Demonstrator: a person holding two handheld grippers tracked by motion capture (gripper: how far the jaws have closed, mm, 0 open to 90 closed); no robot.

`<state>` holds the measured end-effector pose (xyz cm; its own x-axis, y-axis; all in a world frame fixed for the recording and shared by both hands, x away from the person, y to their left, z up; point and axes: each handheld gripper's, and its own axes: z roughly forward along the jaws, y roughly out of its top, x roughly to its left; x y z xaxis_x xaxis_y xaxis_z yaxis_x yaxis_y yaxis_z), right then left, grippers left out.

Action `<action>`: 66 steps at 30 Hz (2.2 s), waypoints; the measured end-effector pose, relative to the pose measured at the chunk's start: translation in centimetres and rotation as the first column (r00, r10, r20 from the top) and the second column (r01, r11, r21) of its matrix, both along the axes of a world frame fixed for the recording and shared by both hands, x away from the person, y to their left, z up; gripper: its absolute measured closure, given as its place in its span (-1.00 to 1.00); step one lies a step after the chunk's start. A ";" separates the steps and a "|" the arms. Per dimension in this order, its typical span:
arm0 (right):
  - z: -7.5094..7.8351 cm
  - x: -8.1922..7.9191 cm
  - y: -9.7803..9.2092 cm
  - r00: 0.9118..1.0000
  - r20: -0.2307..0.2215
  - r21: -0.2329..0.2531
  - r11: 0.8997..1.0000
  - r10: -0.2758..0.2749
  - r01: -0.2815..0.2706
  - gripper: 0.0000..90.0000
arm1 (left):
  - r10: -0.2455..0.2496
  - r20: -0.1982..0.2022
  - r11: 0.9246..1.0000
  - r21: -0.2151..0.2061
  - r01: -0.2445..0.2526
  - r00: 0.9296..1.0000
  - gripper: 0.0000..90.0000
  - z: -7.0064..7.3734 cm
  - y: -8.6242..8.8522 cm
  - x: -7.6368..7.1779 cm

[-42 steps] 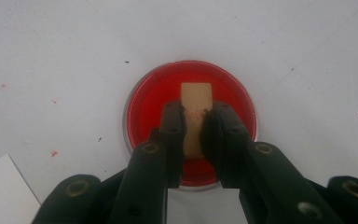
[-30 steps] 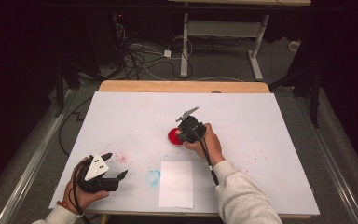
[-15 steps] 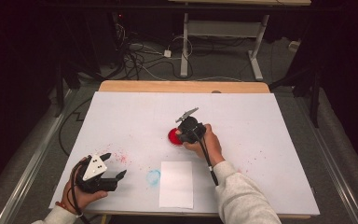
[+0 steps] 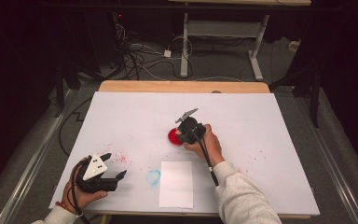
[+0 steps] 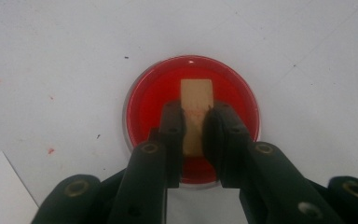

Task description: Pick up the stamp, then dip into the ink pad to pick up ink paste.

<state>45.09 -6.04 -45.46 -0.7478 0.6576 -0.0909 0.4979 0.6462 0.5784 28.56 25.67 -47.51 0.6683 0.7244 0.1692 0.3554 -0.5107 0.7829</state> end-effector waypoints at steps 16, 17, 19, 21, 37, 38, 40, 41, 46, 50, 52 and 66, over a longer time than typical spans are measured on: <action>0.6 0.0 -0.5 1.000 0.030 0.018 1.000 0.008 -0.008 0.69 | 0.001 -0.012 1.000 0.004 -0.001 1.000 -0.58 -0.2 0.0 -0.1; 0.8 -0.1 -0.6 0.999 0.038 0.027 1.000 0.005 -0.006 0.69 | 0.001 -0.011 1.000 0.005 -0.001 1.000 -0.58 -0.1 0.0 -0.1; 1.3 -0.2 -0.9 0.999 0.046 0.041 0.999 0.006 -0.008 0.69 | 0.000 -0.009 1.000 0.009 0.000 1.000 -0.58 -0.1 0.0 0.0; 1.9 -0.3 -1.1 0.998 0.057 0.054 0.998 0.005 -0.008 0.69 | -0.001 -0.004 1.000 0.009 0.001 1.000 -0.58 0.0 -0.1 0.0; 8.0 -1.9 -1.7 0.990 0.129 0.115 0.991 0.055 -0.070 0.69 | -0.006 -0.001 1.000 0.018 0.006 1.000 -0.58 0.0 -0.2 -0.2; 7.9 -1.9 -1.6 0.990 0.129 0.109 0.991 0.059 -0.073 0.69 | -0.007 -0.001 1.000 0.019 0.007 1.000 -0.58 0.0 -0.2 -0.2; 7.5 -1.8 -1.4 0.992 0.117 0.102 0.992 0.057 -0.069 0.69 | -0.009 -0.003 1.000 0.017 0.009 1.000 -0.59 0.0 -0.2 -0.2; 7.3 -1.7 -1.3 0.992 0.112 0.101 0.993 0.055 -0.067 0.69 | -0.006 -0.002 1.000 0.017 0.006 1.000 -0.60 0.0 -0.2 -0.2; 5.4 -1.2 -0.4 0.995 0.078 0.070 0.995 0.061 -0.066 0.69 | -0.003 -0.004 1.000 0.019 0.003 1.000 -0.60 0.0 -0.1 -0.1; 3.5 -0.7 0.2 0.998 0.029 0.051 0.997 0.059 -0.061 0.69 | -0.002 -0.008 1.000 0.022 0.002 1.000 -0.60 -0.1 0.0 -0.1; 2.7 -0.4 0.3 0.998 0.015 0.046 0.998 0.053 -0.053 0.69 | -0.002 -0.007 1.000 0.021 0.002 1.000 -0.60 -0.1 -0.1 -0.2; 0.3 0.2 1.1 0.998 -0.036 0.010 0.999 0.050 -0.050 0.70 | -0.017 -0.016 1.000 0.024 0.017 1.000 -0.59 -0.2 -0.2 -0.2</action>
